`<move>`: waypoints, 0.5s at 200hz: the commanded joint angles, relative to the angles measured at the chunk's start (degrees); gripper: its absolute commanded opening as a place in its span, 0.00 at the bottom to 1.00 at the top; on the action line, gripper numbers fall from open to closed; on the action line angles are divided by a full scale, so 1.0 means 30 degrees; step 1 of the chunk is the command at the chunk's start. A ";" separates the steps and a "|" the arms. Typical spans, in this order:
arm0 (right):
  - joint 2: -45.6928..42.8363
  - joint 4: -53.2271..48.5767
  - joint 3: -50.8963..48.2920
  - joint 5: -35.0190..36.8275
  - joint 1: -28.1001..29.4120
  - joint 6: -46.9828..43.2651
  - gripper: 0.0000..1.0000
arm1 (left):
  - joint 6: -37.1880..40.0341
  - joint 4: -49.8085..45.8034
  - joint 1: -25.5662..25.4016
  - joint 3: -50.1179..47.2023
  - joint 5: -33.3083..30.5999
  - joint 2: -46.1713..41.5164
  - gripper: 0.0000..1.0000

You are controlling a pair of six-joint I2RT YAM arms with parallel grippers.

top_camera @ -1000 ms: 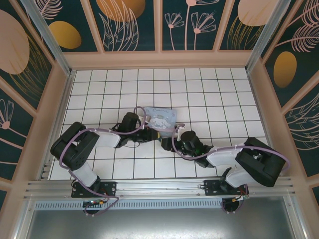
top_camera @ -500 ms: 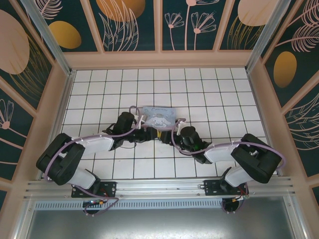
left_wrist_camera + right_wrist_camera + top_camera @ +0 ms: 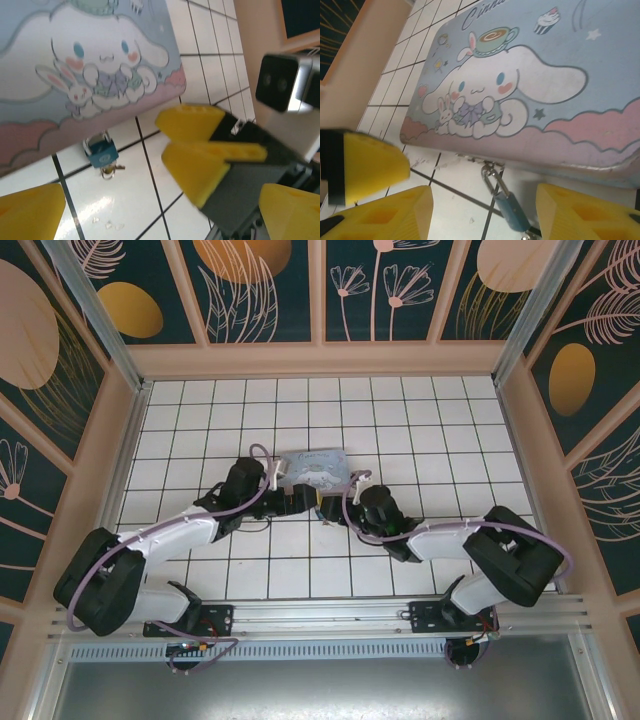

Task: Unlock a padlock with a key

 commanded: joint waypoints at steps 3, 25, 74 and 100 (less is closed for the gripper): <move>-0.0626 -0.1200 -0.0217 0.0067 0.0598 -0.0726 0.56 | 0.0738 -0.1095 0.0424 0.0969 -0.1997 -0.0586 0.99; -0.0516 -0.0919 -0.0679 0.0359 0.0705 -0.0607 0.55 | 0.1123 -0.1746 0.0754 0.1604 -0.3367 -0.0464 0.99; -0.0402 -0.0729 -0.1020 0.0731 0.0690 -0.0550 0.55 | 0.2315 -0.2898 0.1387 0.2875 -0.5910 0.0077 0.98; -0.0260 -0.0936 -0.0970 0.0733 0.0705 -0.0681 0.55 | 0.2717 -0.3082 0.1641 0.3411 -0.6577 0.0724 0.98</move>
